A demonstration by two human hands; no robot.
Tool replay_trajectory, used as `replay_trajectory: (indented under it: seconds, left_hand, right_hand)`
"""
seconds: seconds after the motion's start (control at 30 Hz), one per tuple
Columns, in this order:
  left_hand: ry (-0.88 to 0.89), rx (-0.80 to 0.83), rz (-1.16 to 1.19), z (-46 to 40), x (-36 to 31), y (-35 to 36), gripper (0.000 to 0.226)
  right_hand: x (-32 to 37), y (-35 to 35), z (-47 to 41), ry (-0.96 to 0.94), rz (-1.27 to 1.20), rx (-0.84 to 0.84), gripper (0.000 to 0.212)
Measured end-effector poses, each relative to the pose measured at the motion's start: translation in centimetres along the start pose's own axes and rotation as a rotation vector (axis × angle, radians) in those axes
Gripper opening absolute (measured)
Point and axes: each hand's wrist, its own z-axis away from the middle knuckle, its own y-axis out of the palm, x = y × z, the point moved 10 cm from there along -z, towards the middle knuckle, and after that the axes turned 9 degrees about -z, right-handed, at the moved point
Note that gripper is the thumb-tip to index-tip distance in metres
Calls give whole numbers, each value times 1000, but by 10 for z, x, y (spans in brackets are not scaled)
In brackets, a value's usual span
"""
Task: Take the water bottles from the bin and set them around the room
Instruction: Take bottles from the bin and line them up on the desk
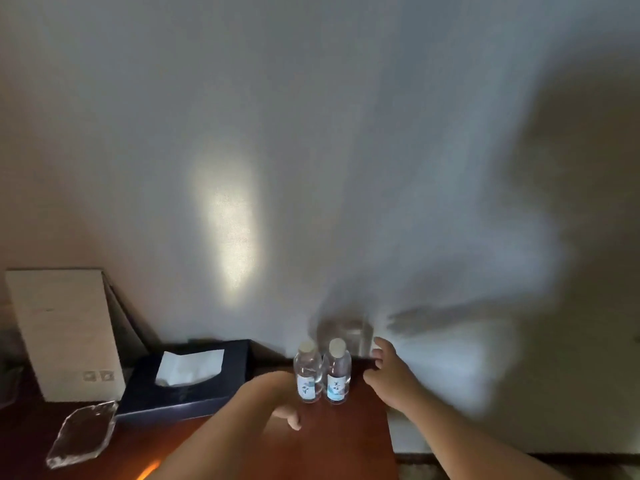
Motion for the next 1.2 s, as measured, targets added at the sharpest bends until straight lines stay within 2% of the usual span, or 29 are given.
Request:
replay_trajectory:
  seconds: [0.07,0.1,0.13,0.27,0.37,0.47,0.67,0.8,1.03,1.2]
  left_hand:
    - [68,213,57,21,-25,13,51]
    - [124,262,133,30,-45,11,49]
    - [185,244,225,37,-67,1,45]
    - [364,-97,709,66,-164,-79,10]
    - [412,-338,966,92,-233,-128,10]
    - [499,-409,1049,121,-322,-143,13]
    - [605,-412,1053,176,-518,-117,12]
    - [740,-374,973,224,-680,-81,12]
    - [990,-221,831,314,-956,-10,14]
    - [1125,-110,752,342,-1120,27,14]
  right_hand:
    - [5,-25,12,27,-59,-55,68]
    - [8,-40,19,33,-96,-87,62]
    - [11,-55,26,37,-145,-122,56]
    - [18,-124,68,65,-446,-246,32]
    - [19,-194,106,25,-612,-305,18]
    - [4,-282,153,-39,-645,-407,16]
    - [-73,-447,271,-88,-639,-571,13]
    - [-148,-564,368,-93,-639,-687,14]
    - [-282,-745,548,-85,-814,-1013,18]
    - [-364,-849,639,-12,-924,-1224,17]
